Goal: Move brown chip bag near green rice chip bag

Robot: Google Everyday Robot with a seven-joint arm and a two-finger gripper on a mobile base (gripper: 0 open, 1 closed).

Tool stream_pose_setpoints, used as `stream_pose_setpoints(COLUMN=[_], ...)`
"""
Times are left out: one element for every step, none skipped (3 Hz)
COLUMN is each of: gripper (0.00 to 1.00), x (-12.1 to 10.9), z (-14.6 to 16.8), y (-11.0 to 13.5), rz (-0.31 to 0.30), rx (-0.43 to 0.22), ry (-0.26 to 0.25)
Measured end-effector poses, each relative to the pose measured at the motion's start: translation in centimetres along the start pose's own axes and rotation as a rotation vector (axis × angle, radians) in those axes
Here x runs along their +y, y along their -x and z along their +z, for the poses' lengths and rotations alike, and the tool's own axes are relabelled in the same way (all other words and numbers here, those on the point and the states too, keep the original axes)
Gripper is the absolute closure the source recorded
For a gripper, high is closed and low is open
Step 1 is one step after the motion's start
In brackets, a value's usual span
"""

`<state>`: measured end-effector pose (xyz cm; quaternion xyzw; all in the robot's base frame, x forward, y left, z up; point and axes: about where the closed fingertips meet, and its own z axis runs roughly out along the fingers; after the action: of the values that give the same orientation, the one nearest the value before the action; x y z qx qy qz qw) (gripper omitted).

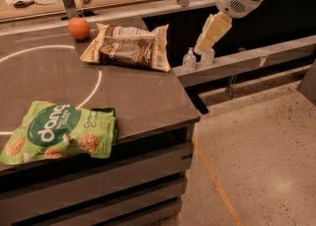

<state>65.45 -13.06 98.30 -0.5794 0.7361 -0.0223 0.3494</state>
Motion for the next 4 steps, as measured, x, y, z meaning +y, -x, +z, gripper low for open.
stream_pose_setpoints(gripper=[0.0,0.0,0.0,0.0], x=[-1.4,-2.4,-2.9,-3.1], z=[2.8,5.3,8.1,9.7], y=[1.7,2.9,3.9,4.5], rz=[0.003,0.017,0.032,0.039], rx=[-0.05,-0.09,-0.131,-0.151], ry=[-0.006,0.004,0.028,0.044])
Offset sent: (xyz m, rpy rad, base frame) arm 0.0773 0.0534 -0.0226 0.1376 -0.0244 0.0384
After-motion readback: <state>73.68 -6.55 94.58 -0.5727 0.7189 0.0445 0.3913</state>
